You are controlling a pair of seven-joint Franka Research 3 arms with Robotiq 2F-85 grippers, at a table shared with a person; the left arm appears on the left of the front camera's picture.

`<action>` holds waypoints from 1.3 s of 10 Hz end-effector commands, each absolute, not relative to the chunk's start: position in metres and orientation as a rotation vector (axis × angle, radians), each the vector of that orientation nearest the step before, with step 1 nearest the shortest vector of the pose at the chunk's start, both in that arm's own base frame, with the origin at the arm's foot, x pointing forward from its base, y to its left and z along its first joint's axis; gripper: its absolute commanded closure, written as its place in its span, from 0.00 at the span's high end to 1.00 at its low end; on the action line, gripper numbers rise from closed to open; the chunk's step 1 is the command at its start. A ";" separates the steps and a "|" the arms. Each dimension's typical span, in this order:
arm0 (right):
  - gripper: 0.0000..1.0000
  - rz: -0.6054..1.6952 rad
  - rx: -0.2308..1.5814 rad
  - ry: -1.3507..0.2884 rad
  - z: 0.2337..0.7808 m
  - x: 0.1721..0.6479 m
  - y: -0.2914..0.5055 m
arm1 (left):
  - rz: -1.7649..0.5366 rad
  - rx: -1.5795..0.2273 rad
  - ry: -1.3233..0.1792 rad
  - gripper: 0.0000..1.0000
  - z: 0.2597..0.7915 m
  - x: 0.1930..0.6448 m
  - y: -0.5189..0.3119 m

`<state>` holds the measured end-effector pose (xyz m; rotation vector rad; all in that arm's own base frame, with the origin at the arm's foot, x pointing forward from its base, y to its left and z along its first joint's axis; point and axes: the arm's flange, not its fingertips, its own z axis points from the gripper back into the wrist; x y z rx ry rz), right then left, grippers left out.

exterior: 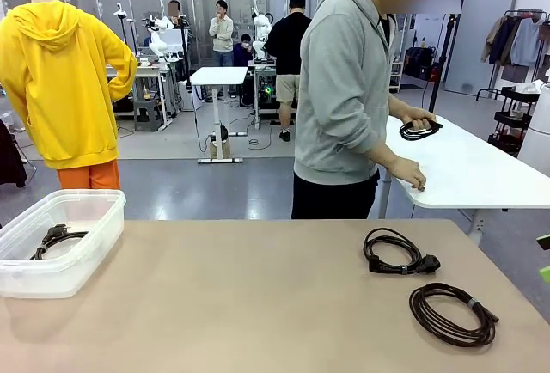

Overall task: Organize and store the cables.
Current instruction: Place the Power Cable into the Organizing box.

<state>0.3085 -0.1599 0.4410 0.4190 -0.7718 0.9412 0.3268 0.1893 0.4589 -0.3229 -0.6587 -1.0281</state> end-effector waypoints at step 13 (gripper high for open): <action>1.00 1.485 -0.003 -0.241 0.500 0.384 -0.022 | -0.982 -0.336 -0.666 1.00 0.461 0.332 0.188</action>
